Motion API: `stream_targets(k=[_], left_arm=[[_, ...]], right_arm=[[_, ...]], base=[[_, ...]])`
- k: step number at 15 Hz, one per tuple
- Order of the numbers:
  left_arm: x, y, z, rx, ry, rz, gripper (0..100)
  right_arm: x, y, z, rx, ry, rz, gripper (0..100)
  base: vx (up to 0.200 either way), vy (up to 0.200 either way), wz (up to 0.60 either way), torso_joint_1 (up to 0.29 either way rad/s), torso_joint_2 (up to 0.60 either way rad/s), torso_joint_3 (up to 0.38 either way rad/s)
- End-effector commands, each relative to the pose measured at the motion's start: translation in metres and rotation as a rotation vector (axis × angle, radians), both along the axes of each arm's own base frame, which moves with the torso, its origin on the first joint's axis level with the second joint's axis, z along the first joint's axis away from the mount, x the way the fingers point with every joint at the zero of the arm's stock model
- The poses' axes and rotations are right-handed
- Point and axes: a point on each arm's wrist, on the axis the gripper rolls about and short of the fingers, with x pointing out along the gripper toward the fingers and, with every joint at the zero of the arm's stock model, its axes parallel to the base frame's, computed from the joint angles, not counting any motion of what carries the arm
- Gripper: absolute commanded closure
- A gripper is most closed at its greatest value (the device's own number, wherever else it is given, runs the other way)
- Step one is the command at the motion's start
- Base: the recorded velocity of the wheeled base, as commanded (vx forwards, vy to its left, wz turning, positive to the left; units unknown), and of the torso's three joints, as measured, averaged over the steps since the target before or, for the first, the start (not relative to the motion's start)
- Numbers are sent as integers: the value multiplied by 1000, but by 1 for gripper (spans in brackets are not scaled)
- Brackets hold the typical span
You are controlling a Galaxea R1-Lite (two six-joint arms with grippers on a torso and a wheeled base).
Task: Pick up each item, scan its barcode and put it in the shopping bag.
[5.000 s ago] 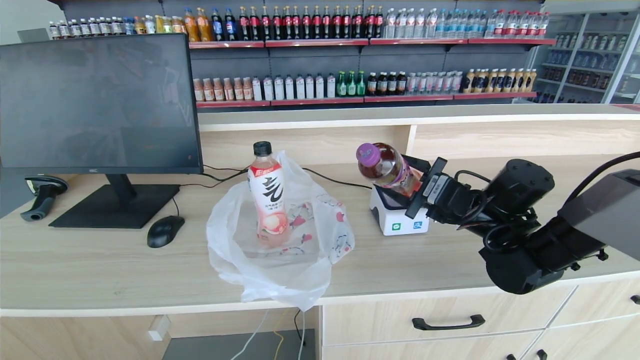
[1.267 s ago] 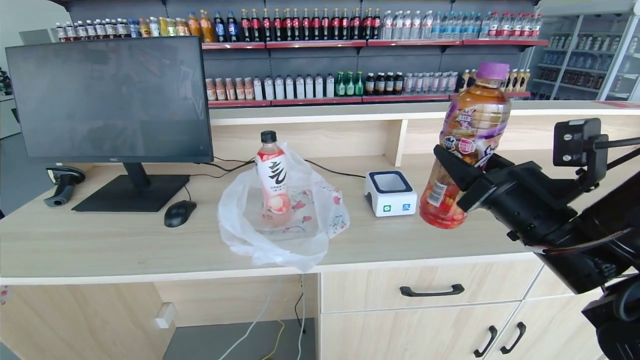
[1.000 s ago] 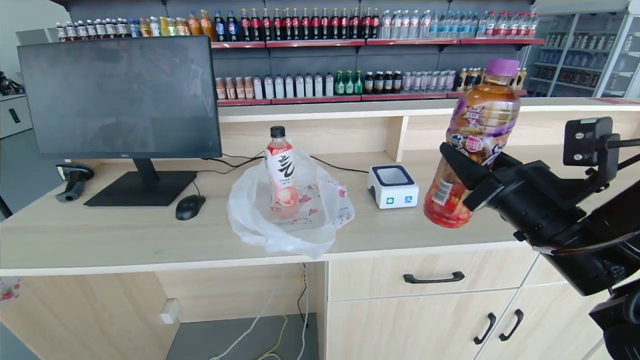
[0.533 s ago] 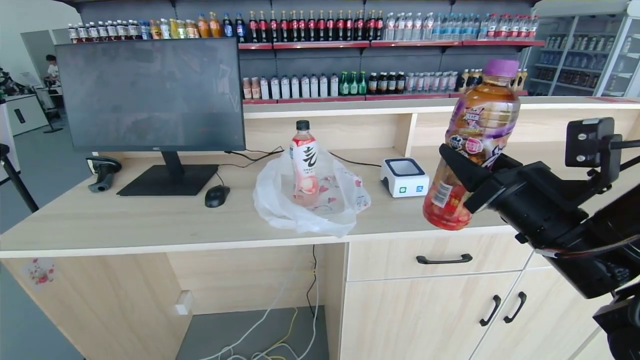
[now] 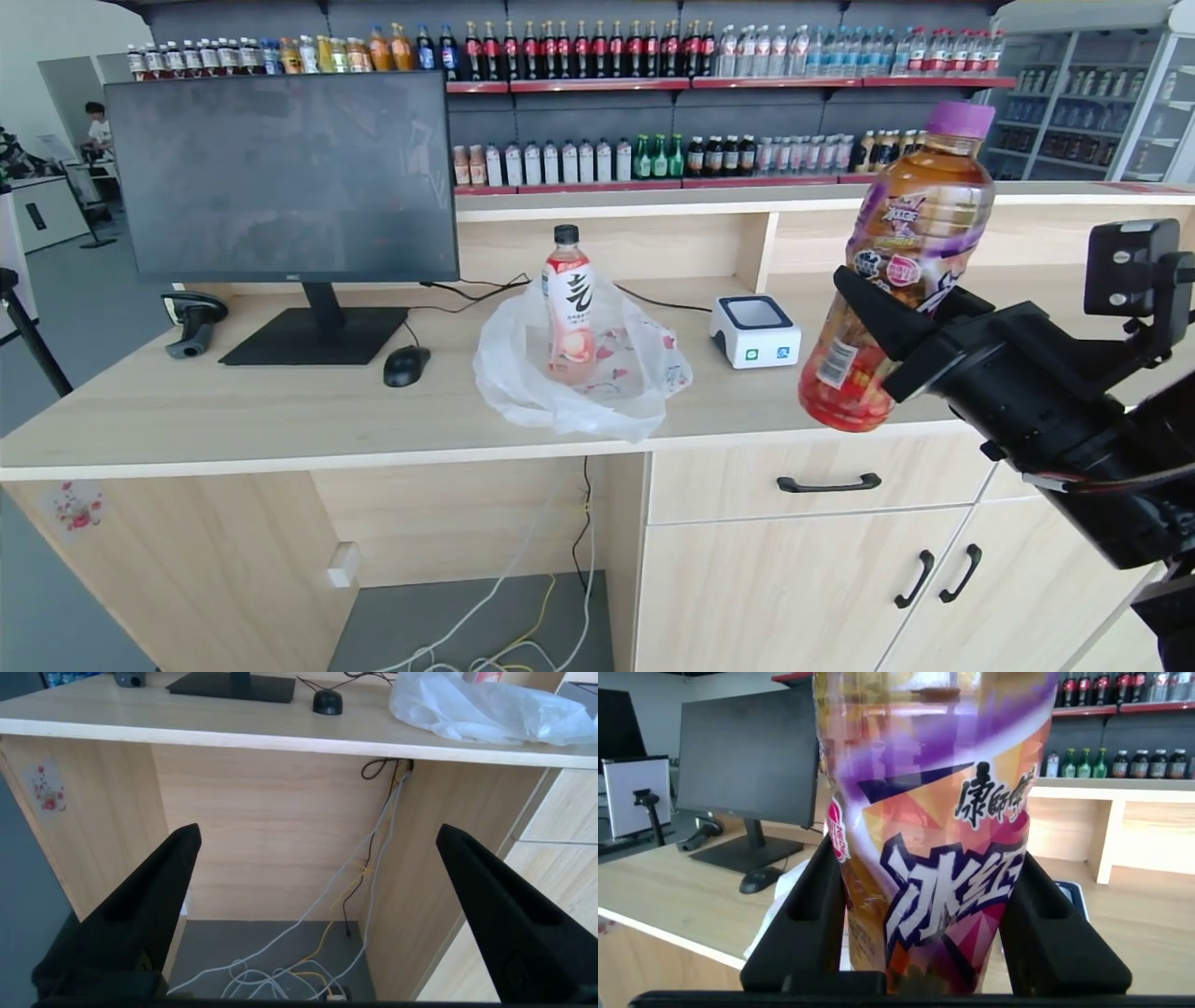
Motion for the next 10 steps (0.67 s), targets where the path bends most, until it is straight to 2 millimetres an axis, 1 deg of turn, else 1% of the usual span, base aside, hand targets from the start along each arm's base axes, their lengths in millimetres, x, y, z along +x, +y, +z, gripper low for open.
stream_targets(k=[1, 9, 10], left_arm=[[0, 0, 0, -2, 0, 1, 0], [0, 0, 0, -2, 0, 1, 0], [0, 0, 0, -2, 0, 1, 0]], right_arm=[[0, 0, 0, 1, -3, 3, 100], [-3, -1, 0, -1, 0, 3, 100], [-3, -1, -1, -2, 3, 3, 100]], base=[[200, 0, 0, 2, -2, 2], [200, 0, 0, 5, 1, 4], [0, 0, 0, 0, 0, 0]])
